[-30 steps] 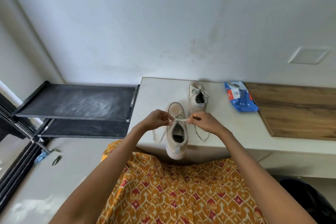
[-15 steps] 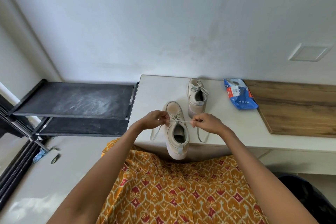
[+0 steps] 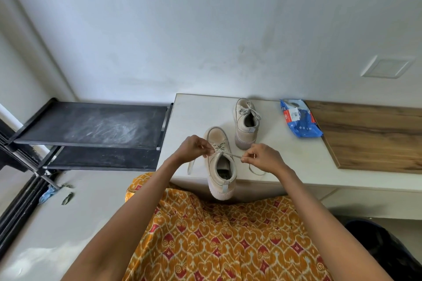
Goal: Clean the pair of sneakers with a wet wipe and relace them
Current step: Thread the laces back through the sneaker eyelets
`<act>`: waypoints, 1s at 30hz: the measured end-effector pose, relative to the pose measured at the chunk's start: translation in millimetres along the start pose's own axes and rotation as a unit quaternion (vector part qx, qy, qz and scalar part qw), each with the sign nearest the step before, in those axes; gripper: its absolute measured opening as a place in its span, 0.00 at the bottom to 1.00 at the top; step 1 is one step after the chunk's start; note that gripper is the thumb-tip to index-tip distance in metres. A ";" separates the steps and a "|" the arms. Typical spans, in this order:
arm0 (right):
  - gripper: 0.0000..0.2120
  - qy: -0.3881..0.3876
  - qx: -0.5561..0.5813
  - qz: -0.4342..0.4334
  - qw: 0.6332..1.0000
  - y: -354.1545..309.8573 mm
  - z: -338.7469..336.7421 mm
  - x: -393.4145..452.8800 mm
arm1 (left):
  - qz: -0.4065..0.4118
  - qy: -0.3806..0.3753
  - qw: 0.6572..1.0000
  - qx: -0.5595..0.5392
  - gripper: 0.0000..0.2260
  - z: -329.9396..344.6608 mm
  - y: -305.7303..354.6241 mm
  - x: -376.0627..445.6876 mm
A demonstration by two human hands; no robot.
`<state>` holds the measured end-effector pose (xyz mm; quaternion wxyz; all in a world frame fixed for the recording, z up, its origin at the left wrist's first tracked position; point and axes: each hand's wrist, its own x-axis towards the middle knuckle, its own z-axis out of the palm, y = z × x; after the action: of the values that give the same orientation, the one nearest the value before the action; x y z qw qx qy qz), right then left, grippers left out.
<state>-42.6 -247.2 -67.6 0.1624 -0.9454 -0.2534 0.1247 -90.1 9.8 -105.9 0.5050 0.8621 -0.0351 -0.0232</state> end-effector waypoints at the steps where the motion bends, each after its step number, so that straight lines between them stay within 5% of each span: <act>1: 0.09 0.002 -0.007 0.007 1.000 0.7 -0.5 -0.9 | -0.003 0.001 1.000 0.005 0.03 0.2 -1.4 0.3; 7: 0.09 0.008 -0.004 0.053 0.999 -12.3 8.8 -5.1 | -0.017 -0.003 1.000 -0.008 0.03 3.4 -0.1 -6.9; 10: 0.14 0.013 0.092 0.132 0.987 -16.8 14.1 -2.6 | -0.015 -0.007 0.999 -0.052 0.04 6.7 10.3 -10.4; 14: 0.17 -0.082 0.286 0.214 0.930 -32.8 14.7 -3.3 | -0.016 -0.055 0.997 -0.050 0.10 15.8 15.9 -12.4; 17: 0.16 -0.020 0.367 0.203 0.907 -44.1 21.7 1.9 | 0.002 -0.041 0.999 0.027 0.17 18.0 12.2 -9.6; 21: 0.19 0.021 0.406 0.182 0.896 -61.0 29.2 18.4 | -0.006 -0.001 0.999 0.048 0.13 14.7 13.6 -8.6; 24: 0.08 0.052 0.413 0.151 0.897 -73.3 33.3 29.5 | -0.026 0.040 0.998 0.035 0.11 6.4 14.9 -8.1; 30: 0.10 0.103 0.546 0.145 0.819 -83.7 32.8 35.2 | -0.039 0.031 0.998 0.042 0.06 -5.8 6.4 -10.9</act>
<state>-60.2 -152.4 -72.1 0.6572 -0.7349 0.0145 0.1666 -100.7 12.6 -97.4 0.4678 0.8836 0.0131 -0.0143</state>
